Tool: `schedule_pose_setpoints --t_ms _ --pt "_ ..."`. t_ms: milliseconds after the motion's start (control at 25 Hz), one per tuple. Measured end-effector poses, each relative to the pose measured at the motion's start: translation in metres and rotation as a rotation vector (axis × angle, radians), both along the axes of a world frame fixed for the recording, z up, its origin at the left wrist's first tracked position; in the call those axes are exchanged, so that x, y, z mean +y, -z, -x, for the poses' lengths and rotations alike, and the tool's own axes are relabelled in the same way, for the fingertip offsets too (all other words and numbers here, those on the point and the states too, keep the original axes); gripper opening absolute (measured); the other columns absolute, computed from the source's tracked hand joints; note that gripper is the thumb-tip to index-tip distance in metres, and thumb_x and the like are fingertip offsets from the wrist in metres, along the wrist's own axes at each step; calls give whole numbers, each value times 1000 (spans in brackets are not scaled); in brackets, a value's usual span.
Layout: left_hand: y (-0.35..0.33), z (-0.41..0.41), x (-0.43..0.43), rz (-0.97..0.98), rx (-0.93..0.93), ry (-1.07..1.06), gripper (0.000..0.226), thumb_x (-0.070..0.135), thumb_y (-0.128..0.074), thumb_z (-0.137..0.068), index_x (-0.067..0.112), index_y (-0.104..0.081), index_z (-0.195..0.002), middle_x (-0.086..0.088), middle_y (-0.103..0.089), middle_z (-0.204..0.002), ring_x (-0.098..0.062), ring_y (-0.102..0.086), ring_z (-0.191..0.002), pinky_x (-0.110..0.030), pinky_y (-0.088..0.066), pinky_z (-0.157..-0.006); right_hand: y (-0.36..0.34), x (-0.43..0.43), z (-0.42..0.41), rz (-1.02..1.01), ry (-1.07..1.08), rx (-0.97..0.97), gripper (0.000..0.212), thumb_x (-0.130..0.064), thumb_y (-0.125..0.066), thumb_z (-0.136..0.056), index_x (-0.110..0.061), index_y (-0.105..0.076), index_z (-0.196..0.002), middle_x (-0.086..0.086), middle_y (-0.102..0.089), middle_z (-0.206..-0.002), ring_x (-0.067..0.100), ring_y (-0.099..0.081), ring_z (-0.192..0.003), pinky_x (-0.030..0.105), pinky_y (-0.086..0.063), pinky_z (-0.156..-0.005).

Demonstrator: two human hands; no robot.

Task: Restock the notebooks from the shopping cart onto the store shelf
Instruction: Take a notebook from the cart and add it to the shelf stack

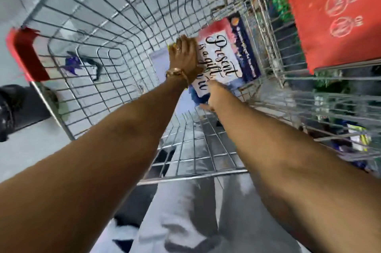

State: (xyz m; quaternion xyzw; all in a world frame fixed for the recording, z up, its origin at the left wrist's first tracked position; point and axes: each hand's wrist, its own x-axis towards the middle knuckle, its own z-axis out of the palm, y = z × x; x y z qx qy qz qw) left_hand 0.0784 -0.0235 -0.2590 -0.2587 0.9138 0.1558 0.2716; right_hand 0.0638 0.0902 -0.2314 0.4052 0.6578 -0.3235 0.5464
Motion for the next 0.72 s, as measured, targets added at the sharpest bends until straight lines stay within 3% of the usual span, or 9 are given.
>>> schedule_pose_setpoints --t_ms 40,120,200,240,360,440,560,640,720 --pt "2 2 3 38 33 -13 93 47 -68 -77 5 -25 -148 -23 -32 -151 -37 -31 -140 -52 -27 -113 18 0 -4 18 48 -72 36 -31 -44 -94 -17 -67 -70 1 -72 -50 19 -61 -54 22 -53 -57" --pt "4 3 8 83 57 -34 105 49 -76 -67 8 -25 -148 -18 -41 -143 -34 -39 -133 -49 -29 -110 39 9 -4 -39 100 -83 35 -36 -51 -77 -10 -71 -88 9 -77 -95 28 -68 -75 35 -56 -80" --pt "-4 11 4 104 52 -39 113 52 -80 -61 8 -25 -148 -18 -43 -141 -35 -41 -131 -49 -28 -110 48 13 -4 -76 142 -58 29 -34 -54 -78 -8 -63 -86 12 -69 -91 29 -60 -80 43 -49 -94" --pt "-7 16 0 114 47 -49 109 51 -82 -59 8 -30 -145 -19 -43 -140 -36 -40 -131 -48 -29 -110 11 11 2 -83 72 -57 26 -32 -55 -82 -7 -59 -81 14 -67 -90 28 -57 -78 43 -47 -96" --pt "-26 28 -10 17 23 -135 80 42 -80 -67 9 -45 -131 -18 -46 -136 -39 -45 -127 -48 -40 -102 -29 7 9 -93 59 -68 30 -27 -48 -91 -3 -54 -74 12 -65 -86 23 -51 -69 33 -42 -97" --pt "-47 37 -14 -66 22 -184 63 38 -72 -79 8 -46 -127 -19 -53 -131 -40 -54 -120 -48 -47 -93 -44 9 15 -23 130 -49 30 -27 -46 -93 -2 -54 -78 18 -64 -92 26 -54 -73 38 -44 -100" --pt "-92 44 -18 -19 65 -189 55 38 -65 -85 9 -45 -126 -21 -59 -125 -41 -58 -115 -48 -47 -90 -81 12 31 53 33 26 34 -35 -47 -88 -8 -54 -107 16 -59 -117 33 -58 -101 46 -51 -82" --pt "-125 42 -25 -27 106 -273 55 38 -68 -83 9 -47 -125 -21 -59 -126 -41 -58 -116 -47 -47 -92 -113 19 42 80 5 109 33 -32 -52 -89 -8 -50 -111 11 -55 -108 28 -54 -92 43 -55 -74" --pt "-161 38 -27 -71 165 -370 53 36 -70 -80 7 -51 -121 -23 -62 -122 -41 -59 -114 -45 -48 -89 -147 34 52 151 28 256 26 -20 -57 -90 -4 -56 -110 9 -62 -103 27 -60 -78 29 -60 -56"
